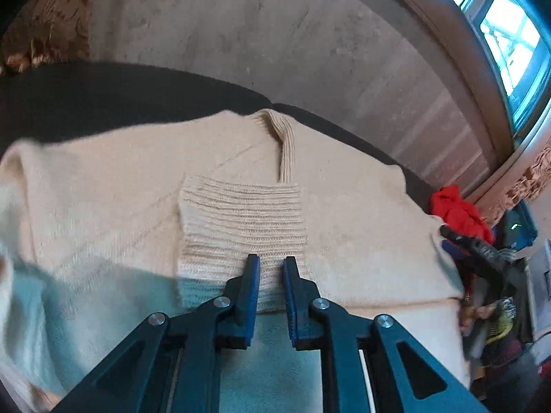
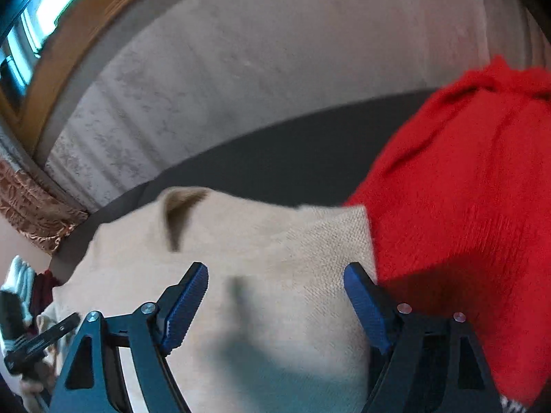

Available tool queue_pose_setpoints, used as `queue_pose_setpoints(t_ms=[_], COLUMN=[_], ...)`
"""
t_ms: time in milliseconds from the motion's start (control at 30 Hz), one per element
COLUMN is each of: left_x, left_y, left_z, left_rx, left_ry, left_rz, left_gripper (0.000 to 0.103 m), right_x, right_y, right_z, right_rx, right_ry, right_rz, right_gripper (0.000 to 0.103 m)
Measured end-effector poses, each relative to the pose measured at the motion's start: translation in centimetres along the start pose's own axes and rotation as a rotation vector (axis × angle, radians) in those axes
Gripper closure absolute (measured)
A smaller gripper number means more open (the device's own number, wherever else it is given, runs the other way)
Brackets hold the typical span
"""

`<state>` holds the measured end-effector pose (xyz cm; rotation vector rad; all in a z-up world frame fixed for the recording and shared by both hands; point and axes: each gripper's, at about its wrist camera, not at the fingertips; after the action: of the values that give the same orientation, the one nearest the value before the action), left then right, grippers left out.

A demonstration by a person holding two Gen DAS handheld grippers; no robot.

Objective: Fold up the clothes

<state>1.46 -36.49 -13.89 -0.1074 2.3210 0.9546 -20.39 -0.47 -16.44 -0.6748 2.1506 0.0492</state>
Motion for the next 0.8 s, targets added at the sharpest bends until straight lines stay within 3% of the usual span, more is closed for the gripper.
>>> queue_pose_setpoints(t_ms=[167, 267, 400, 467, 600, 667, 800], left_x=[-1.1, -2.1, -7.1, -10.3, -17.5, -20.6, -23.6], left_y=[-1.2, -0.9, 0.0, -0.4, -2.8, -5.7, -10.6], left_z=[1.1, 0.7, 2.4, 3.5, 6.2, 7.7, 10.4], left_rx=[-0.078, -0.099, -0.077, -0.078, -0.121, -0.213, -0.446], left_ry=[0.046, 0.053, 0.111, 0.16, 0.235, 0.263, 0.363], left_rz=[0.07, 0.076, 0.062, 0.049, -0.055, -0.07, -0.02], left_gripper=[0.094, 0.094, 0.09, 0.088, 0.086, 0.085, 0.082], right_x=[0.0, 0.3, 0.9, 1.0, 0.8, 0.8, 0.8], right_y=[0.1, -1.5, -3.9, -4.2, -4.2, -4.3, -4.6], right_z=[0.6, 0.7, 1.2, 1.3, 1.3, 1.4, 1.4], right_rx=[-0.029, -0.107, -0.235, -0.248, -0.245, -0.253, -0.266], right_ry=[0.005, 0.0, -0.018, -0.02, -0.018, -0.019, -0.024], right_rz=[0.026, 0.084, 0.174, 0.183, 0.182, 0.192, 0.205], right_gripper=[0.021, 0.013, 0.001, 0.0, 0.0, 0.0, 0.0])
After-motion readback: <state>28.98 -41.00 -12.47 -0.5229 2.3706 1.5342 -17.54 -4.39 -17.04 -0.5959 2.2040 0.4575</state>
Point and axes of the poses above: each gripper's, at about its wrist camera, not at the fingertips, and x roughly the way its jaws point, y to its right, z to its underside, and after that the axes turned 13 degrees about z, right-handed
